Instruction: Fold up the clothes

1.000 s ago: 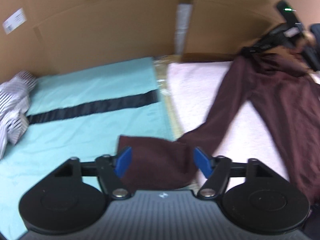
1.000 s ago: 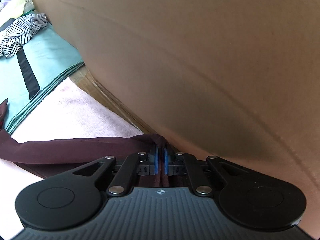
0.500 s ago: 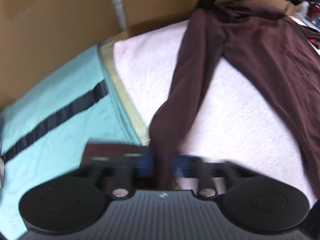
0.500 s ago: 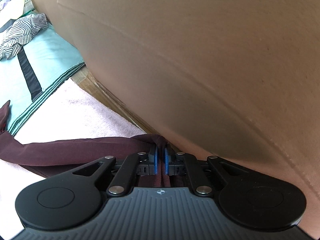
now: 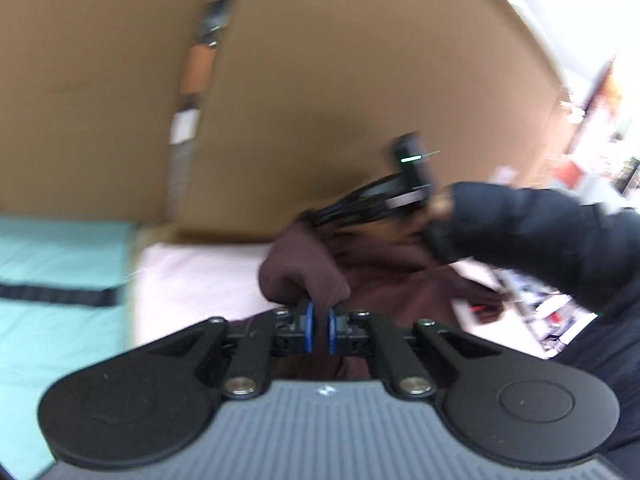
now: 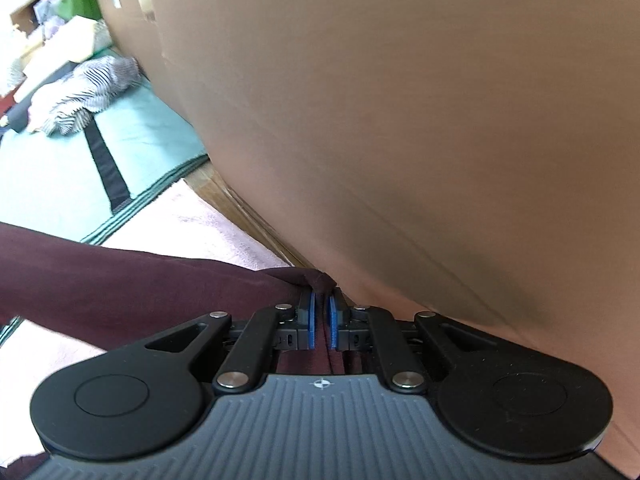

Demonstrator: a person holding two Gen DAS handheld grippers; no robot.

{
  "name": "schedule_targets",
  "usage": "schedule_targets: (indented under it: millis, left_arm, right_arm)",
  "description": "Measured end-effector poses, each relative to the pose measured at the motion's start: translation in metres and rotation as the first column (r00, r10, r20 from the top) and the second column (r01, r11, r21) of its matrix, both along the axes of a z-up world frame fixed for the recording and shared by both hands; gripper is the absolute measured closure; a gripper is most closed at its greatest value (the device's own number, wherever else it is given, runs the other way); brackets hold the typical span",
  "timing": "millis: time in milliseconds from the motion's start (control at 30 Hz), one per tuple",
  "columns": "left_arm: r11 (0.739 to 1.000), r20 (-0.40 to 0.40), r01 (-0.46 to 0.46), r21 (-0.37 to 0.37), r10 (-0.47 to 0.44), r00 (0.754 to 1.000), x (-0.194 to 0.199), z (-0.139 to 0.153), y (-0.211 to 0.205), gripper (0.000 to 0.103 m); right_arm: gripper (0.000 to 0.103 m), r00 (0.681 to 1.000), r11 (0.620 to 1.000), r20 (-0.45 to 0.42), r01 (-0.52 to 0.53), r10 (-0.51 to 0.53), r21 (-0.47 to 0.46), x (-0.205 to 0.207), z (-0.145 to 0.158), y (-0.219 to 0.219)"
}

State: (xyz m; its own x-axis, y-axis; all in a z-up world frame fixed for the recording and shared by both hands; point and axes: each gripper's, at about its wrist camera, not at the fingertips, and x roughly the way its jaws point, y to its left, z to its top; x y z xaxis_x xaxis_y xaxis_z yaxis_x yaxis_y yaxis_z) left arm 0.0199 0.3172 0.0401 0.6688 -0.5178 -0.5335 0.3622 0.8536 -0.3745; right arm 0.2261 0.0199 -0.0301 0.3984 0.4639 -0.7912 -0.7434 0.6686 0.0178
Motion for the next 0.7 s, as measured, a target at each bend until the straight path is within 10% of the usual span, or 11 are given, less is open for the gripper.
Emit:
schedule_targets:
  millis: [200, 433, 700]
  left_arm:
    - [0.978, 0.042, 0.189, -0.084, -0.186, 0.982, 0.016, 0.007, -0.114, 0.101]
    - [0.953, -0.142, 0.276, -0.127, -0.293, 0.946, 0.067, -0.075, -0.24, 0.097]
    - [0.986, -0.255, 0.166, 0.012, -0.157, 0.954, 0.062, -0.108, -0.265, 0.018]
  right_arm:
    - [0.097, 1.0, 0.999, -0.004, -0.014, 0.014, 0.034, -0.002, 0.001, -0.044]
    - [0.094, 0.993, 0.993, -0.061, 0.105, -0.102, 0.044, 0.007, -0.025, -0.113]
    - [0.06, 0.991, 0.992, -0.056, 0.12, -0.118, 0.042, -0.019, -0.015, -0.158]
